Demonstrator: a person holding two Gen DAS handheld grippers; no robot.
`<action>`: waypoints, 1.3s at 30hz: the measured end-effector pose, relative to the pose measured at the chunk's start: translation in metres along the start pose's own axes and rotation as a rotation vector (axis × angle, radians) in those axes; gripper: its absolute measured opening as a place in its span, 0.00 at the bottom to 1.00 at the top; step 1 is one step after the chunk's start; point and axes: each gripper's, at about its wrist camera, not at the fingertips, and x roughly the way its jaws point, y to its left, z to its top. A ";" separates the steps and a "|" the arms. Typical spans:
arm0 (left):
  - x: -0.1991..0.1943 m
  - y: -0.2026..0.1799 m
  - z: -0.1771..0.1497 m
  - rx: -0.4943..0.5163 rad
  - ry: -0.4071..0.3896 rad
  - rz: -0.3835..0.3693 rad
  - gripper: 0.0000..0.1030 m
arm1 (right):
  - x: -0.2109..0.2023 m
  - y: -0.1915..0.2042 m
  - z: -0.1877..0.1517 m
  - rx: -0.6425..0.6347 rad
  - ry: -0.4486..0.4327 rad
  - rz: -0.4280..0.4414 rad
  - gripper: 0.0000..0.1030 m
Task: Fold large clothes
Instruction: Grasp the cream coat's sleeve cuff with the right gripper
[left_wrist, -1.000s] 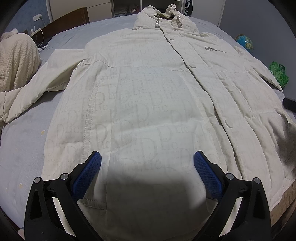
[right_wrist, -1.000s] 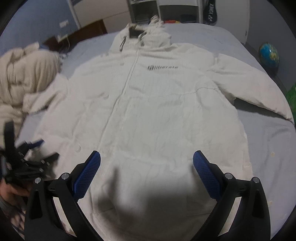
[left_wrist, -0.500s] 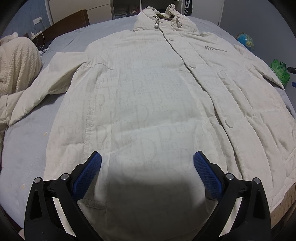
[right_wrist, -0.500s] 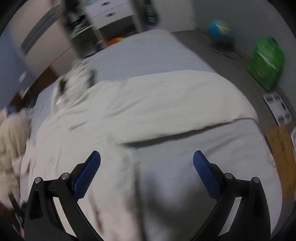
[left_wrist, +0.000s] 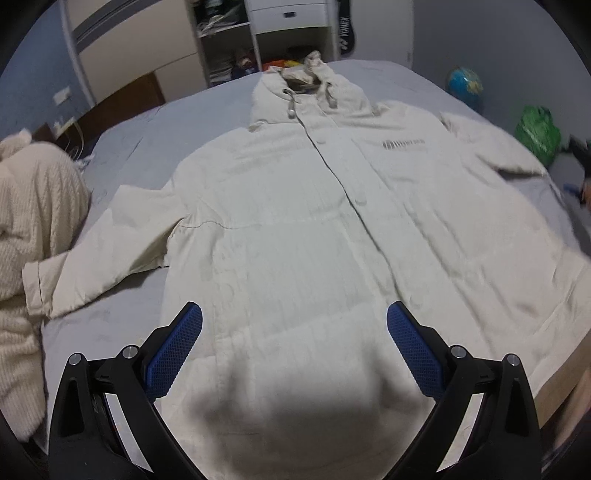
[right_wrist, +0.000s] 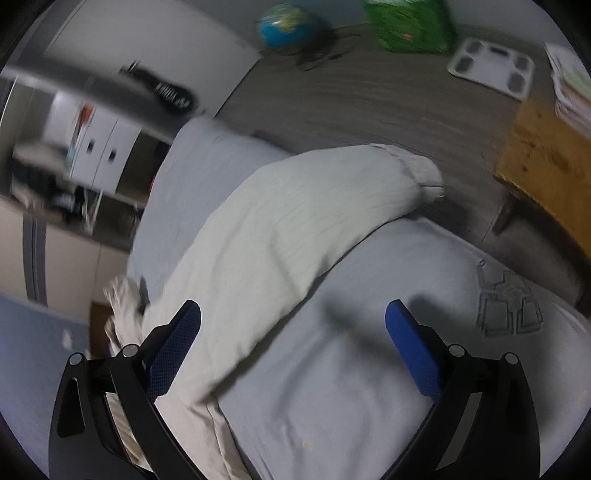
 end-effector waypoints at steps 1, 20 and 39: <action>-0.002 -0.002 0.004 -0.024 0.004 -0.007 0.94 | 0.002 -0.007 0.006 0.026 -0.003 0.004 0.93; -0.012 -0.111 0.037 0.077 0.075 -0.080 0.94 | 0.074 -0.086 0.078 0.391 0.005 0.121 0.67; -0.005 -0.116 0.049 0.068 0.090 -0.099 0.94 | 0.059 -0.072 0.081 0.423 -0.117 0.331 0.06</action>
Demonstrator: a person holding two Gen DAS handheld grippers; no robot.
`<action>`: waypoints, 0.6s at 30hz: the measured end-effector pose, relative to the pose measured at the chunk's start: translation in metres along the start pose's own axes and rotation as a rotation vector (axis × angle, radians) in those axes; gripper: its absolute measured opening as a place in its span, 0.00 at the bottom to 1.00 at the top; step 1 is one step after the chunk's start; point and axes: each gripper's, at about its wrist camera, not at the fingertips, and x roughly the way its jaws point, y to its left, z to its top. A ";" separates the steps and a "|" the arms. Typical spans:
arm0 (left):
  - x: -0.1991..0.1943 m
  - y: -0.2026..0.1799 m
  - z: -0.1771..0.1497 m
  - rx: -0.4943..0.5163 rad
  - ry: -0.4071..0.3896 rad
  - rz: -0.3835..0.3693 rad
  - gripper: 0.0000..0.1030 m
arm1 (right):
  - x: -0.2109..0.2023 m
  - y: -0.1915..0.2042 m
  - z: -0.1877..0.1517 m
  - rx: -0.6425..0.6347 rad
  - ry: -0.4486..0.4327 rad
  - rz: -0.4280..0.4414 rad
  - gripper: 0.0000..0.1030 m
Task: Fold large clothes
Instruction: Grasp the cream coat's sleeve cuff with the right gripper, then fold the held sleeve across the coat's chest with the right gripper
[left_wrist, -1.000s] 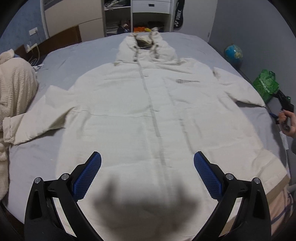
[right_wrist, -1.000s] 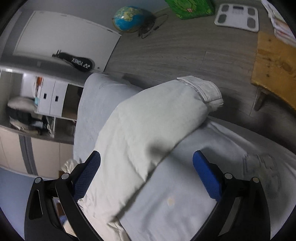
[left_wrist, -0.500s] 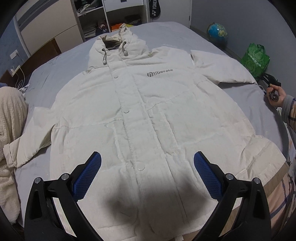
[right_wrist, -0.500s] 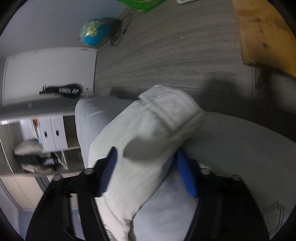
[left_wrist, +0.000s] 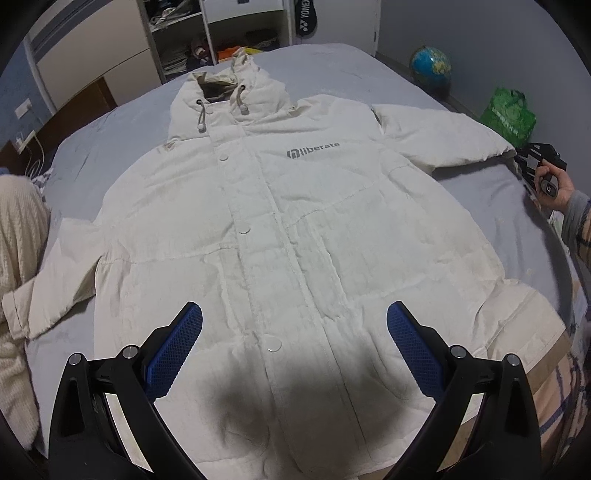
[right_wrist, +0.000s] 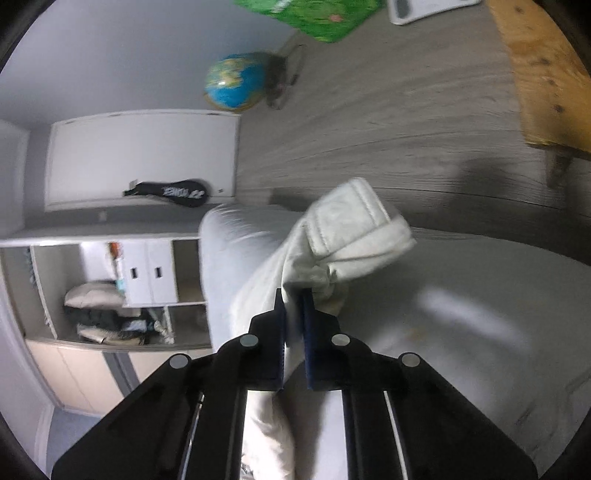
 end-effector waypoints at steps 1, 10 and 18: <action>-0.002 0.002 -0.001 -0.012 -0.003 -0.004 0.94 | -0.002 0.010 -0.005 -0.015 0.004 0.017 0.06; -0.027 0.023 -0.016 -0.050 -0.049 -0.013 0.94 | -0.007 0.081 -0.074 -0.135 0.095 0.106 0.03; -0.061 0.071 -0.046 -0.166 -0.112 -0.004 0.94 | 0.015 0.129 -0.178 -0.260 0.254 0.114 0.00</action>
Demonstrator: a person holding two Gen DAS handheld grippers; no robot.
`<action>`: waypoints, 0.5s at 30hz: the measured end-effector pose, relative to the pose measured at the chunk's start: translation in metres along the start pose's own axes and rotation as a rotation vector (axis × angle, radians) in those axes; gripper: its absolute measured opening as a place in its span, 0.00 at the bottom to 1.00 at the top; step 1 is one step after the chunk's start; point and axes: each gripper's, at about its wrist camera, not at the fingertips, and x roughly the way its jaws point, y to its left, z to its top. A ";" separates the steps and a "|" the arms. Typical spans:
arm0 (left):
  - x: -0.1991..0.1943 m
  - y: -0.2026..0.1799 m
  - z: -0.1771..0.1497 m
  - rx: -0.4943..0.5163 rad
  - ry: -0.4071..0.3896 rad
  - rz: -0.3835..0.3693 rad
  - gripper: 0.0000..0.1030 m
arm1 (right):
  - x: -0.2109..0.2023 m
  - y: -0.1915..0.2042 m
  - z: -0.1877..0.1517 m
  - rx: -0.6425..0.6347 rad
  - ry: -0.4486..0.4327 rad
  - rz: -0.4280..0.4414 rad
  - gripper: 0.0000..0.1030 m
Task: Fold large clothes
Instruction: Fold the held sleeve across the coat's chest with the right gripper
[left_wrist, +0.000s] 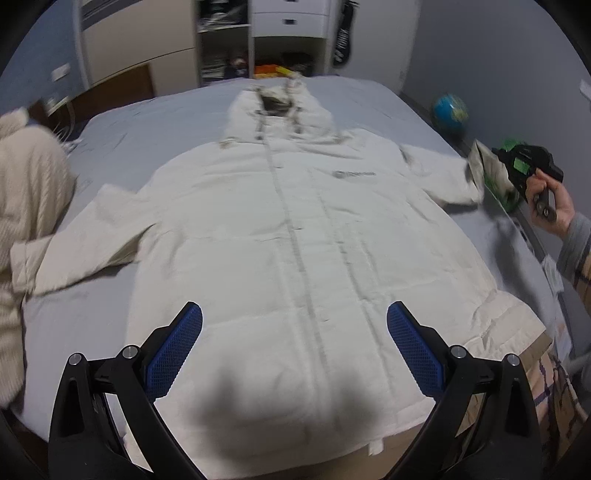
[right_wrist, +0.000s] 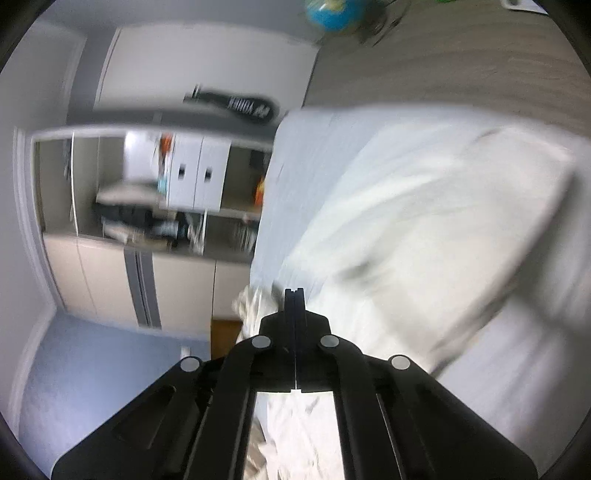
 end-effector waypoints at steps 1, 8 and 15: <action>-0.003 0.008 -0.003 -0.023 -0.003 0.002 0.94 | 0.006 0.009 -0.007 -0.016 0.020 0.000 0.00; -0.025 0.068 -0.041 -0.211 -0.013 0.032 0.94 | 0.049 0.049 -0.072 -0.105 0.144 -0.049 0.00; -0.037 0.097 -0.061 -0.288 -0.030 0.068 0.94 | 0.025 0.024 -0.082 -0.117 0.135 -0.182 0.00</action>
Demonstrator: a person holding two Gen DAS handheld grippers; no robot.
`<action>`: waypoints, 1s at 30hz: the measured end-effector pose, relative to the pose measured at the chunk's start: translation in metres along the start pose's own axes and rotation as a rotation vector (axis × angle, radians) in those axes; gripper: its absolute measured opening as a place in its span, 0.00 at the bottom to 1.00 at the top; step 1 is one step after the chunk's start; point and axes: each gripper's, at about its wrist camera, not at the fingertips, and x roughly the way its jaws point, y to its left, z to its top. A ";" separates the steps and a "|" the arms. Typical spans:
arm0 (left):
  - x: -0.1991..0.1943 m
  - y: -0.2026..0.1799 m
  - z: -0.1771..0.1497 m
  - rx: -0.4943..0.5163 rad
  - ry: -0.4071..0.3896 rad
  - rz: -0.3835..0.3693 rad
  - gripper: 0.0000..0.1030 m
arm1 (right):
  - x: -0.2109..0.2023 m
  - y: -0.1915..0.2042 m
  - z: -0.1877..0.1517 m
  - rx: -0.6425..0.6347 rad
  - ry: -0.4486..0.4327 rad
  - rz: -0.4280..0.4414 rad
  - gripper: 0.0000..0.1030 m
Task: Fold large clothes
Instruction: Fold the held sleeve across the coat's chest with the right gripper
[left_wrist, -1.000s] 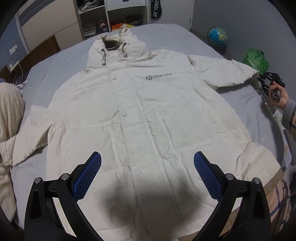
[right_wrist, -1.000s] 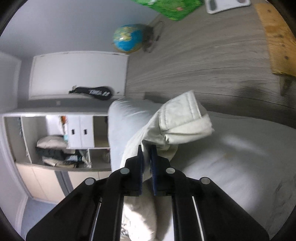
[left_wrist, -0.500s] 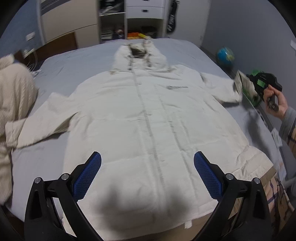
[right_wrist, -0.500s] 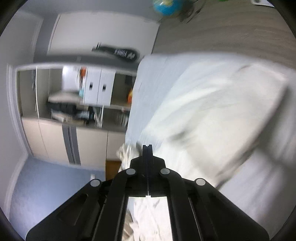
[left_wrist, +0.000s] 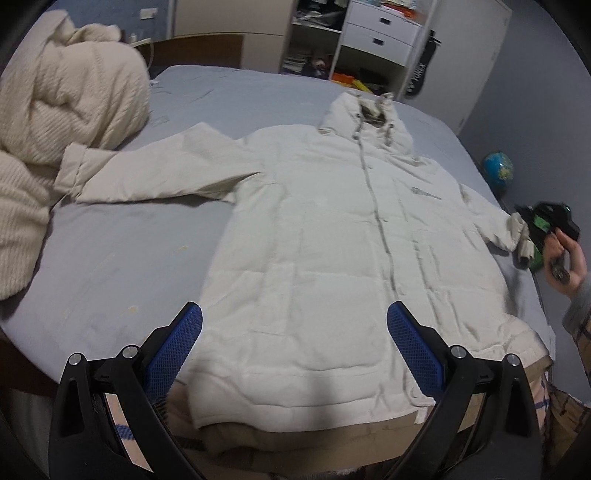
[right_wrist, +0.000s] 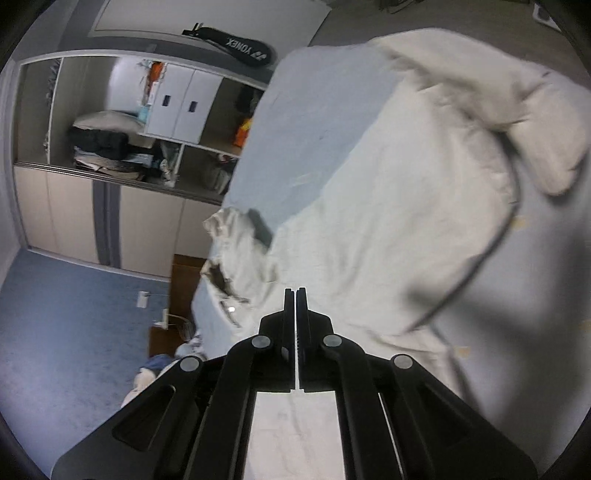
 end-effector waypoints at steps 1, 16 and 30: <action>0.001 0.003 0.000 -0.005 -0.001 0.005 0.94 | -0.005 -0.006 0.002 -0.002 -0.005 -0.021 0.04; 0.031 0.023 -0.001 0.178 -0.030 0.013 0.94 | -0.030 -0.049 0.039 -0.003 -0.103 -0.176 0.58; 0.042 0.033 -0.004 0.129 -0.041 0.015 0.94 | 0.012 -0.068 0.071 -0.015 -0.147 -0.394 0.58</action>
